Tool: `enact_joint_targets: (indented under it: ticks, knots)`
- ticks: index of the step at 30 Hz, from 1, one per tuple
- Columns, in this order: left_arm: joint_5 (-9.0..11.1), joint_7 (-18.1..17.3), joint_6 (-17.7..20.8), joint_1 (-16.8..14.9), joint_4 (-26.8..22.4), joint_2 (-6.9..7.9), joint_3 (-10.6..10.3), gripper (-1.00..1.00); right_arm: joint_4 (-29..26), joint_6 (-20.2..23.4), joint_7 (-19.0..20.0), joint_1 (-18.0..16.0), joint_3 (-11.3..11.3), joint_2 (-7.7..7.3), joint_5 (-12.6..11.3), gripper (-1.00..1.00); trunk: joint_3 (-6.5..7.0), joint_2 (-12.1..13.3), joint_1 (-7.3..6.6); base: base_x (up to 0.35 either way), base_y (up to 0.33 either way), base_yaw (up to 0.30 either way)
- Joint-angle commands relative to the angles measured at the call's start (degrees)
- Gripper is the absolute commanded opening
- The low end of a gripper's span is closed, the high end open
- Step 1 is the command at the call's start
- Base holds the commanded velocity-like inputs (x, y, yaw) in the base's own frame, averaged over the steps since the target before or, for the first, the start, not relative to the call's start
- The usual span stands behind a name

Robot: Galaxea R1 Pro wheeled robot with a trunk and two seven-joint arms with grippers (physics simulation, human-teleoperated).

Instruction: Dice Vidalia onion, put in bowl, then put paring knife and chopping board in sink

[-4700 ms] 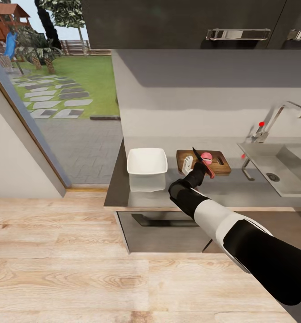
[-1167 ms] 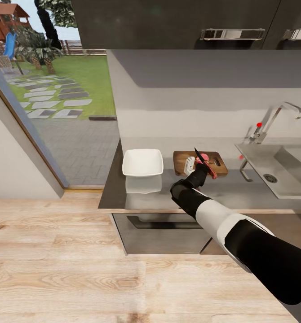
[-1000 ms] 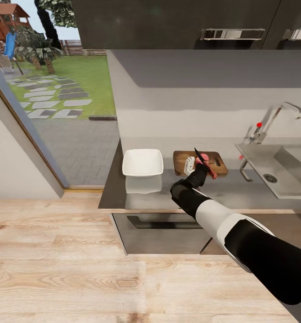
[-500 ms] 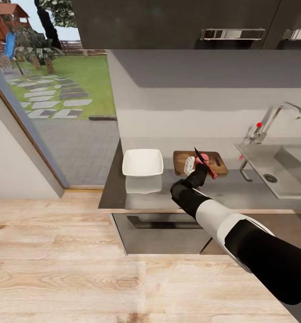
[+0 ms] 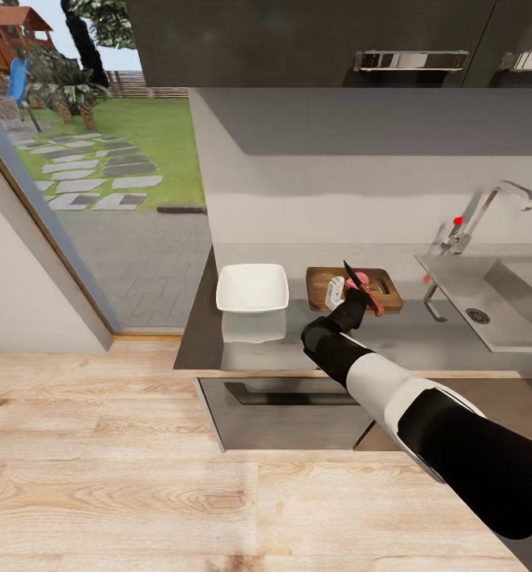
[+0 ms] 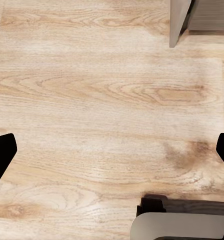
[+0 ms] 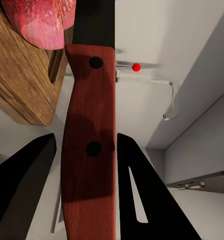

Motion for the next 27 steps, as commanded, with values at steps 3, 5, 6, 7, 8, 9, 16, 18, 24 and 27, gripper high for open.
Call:
enact_joint_targets:
  ticks: [3,5,6,7,8,9,16,18,24,27]
  knots:
    - [0.34,-0.16,-0.32,-0.09,0.19,0.00,-0.10,1.00,0.03,0.22,-0.07,-0.05,0.15,0.08,-0.07,-1.00,-0.06,-0.05,0.01,0.000,0.000,0.000]
    - [0.33,-0.16,-0.32,-0.09,0.18,0.00,-0.10,1.00,0.03,0.22,-0.07,-0.05,0.15,0.14,-0.09,-1.00,-0.07,-0.05,0.01,0.000,0.000,0.000]
    - [0.31,-0.16,-0.32,-0.09,0.19,0.00,-0.10,1.00,0.03,0.22,-0.07,-0.05,0.15,0.16,-0.11,-1.00,-0.08,-0.05,0.01,0.000,0.000,0.000]
    - [0.31,-0.16,-0.32,-0.09,0.18,0.00,-0.10,1.00,0.05,0.22,-0.07,-0.05,0.15,0.19,-0.14,-1.00,-0.11,-0.05,0.01,0.000,0.000,0.000]
    - [0.32,-0.16,-0.32,-0.09,0.20,0.00,-0.10,1.00,0.05,0.22,-0.07,-0.05,0.15,0.21,-0.15,-1.00,-0.15,-0.05,0.01,0.000,0.000,0.000]
    - [0.33,-0.16,-0.32,-0.09,0.18,0.00,-0.10,1.00,0.04,0.22,-0.07,-0.05,0.15,0.24,-0.14,-1.00,-0.21,-0.05,0.01,0.000,0.000,0.000]
    - [0.34,-0.16,-0.32,-0.09,0.17,0.00,-0.10,1.00,0.11,0.22,-0.07,-0.05,0.15,0.23,-0.19,-1.00,-0.77,-0.05,0.01,0.000,0.000,0.000]
    - [0.33,-0.16,-0.32,-0.09,0.18,0.00,-0.10,1.00,0.29,0.19,-0.07,-0.05,0.15,0.23,-0.21,-1.00,-0.78,-0.05,0.01,0.000,0.000,0.000]
    - [0.30,-0.16,-0.32,-0.09,0.19,0.00,-0.10,1.00,0.29,0.14,-0.07,-0.05,0.15,0.04,-0.15,-1.00,-0.78,-0.05,0.01,0.000,0.000,0.000]
    - [0.30,-0.16,-0.32,-0.08,0.20,0.00,-0.10,1.00,0.25,0.15,-0.07,-0.05,0.12,-0.04,0.01,-1.00,-0.78,-0.05,0.01,0.000,0.000,0.000]
